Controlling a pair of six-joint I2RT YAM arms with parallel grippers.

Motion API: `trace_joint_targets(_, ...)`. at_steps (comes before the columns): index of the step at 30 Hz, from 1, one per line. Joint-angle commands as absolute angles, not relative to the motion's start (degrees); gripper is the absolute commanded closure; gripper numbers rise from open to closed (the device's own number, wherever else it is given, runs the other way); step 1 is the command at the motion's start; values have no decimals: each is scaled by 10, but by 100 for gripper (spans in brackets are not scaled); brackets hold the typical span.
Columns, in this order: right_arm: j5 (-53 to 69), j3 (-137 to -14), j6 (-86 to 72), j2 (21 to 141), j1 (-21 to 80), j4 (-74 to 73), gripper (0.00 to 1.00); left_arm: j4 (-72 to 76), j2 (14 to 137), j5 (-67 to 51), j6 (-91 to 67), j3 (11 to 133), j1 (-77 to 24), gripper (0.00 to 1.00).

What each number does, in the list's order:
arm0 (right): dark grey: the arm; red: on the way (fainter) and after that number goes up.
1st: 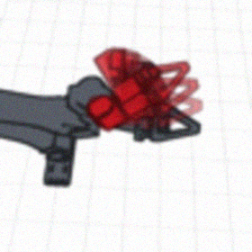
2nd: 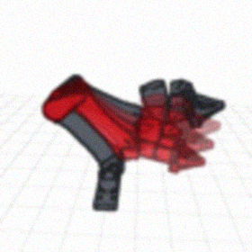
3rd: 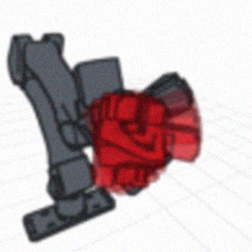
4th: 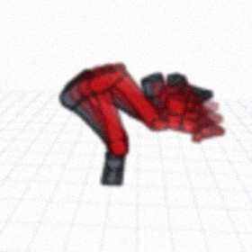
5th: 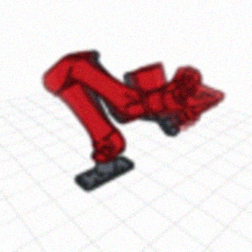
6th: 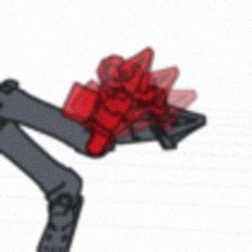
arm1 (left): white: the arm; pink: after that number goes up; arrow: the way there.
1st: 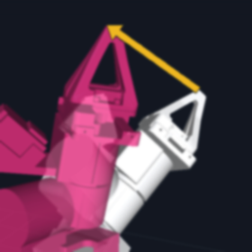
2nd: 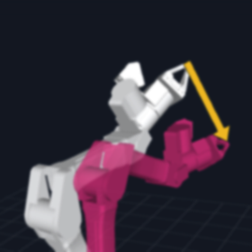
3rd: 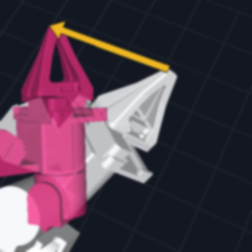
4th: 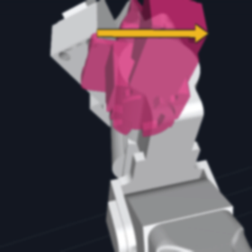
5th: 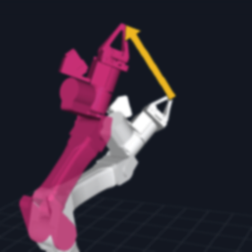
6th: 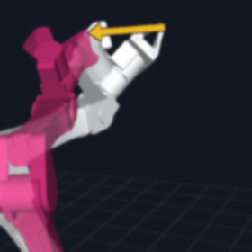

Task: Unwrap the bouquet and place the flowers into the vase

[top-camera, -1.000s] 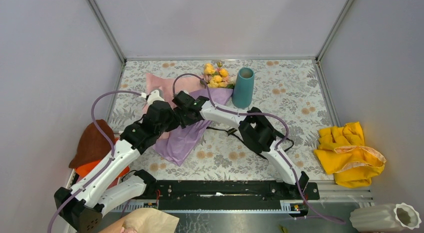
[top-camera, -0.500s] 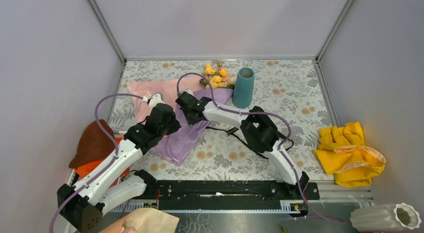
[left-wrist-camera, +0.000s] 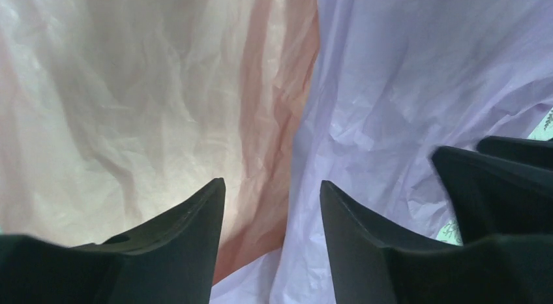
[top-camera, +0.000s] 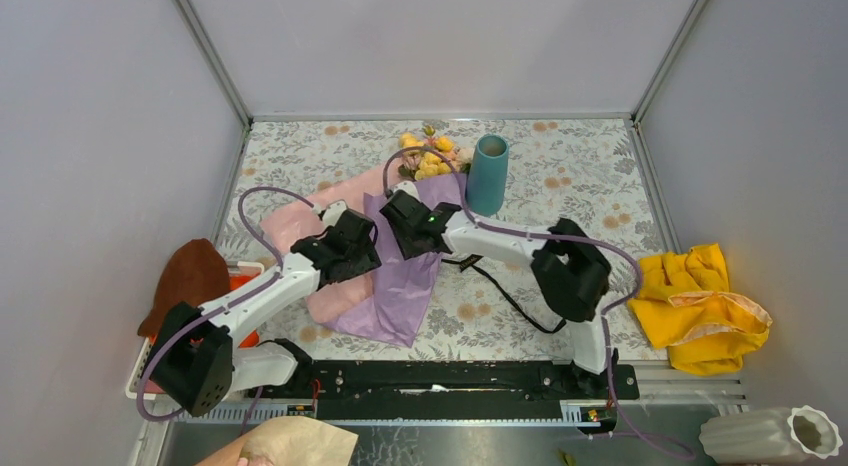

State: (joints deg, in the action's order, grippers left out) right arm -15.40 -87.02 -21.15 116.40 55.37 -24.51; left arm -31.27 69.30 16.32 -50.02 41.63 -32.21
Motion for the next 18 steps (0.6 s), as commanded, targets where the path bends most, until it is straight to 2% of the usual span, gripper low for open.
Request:
trace_joint_targets(1, -209, -857, -196, 1037, 551, -218, 53, -245, 706, 130, -513, 403, -322, 34)
trace_joint_targets(6, -231, -827, -183, 975, 551, -195, 44, -217, 737, 91, -522, 390, -314, 31)
trace_joint_targets(18, -233, -803, -191, 949, 551, -194, 44, -151, 765, 87, -512, 349, -314, 39)
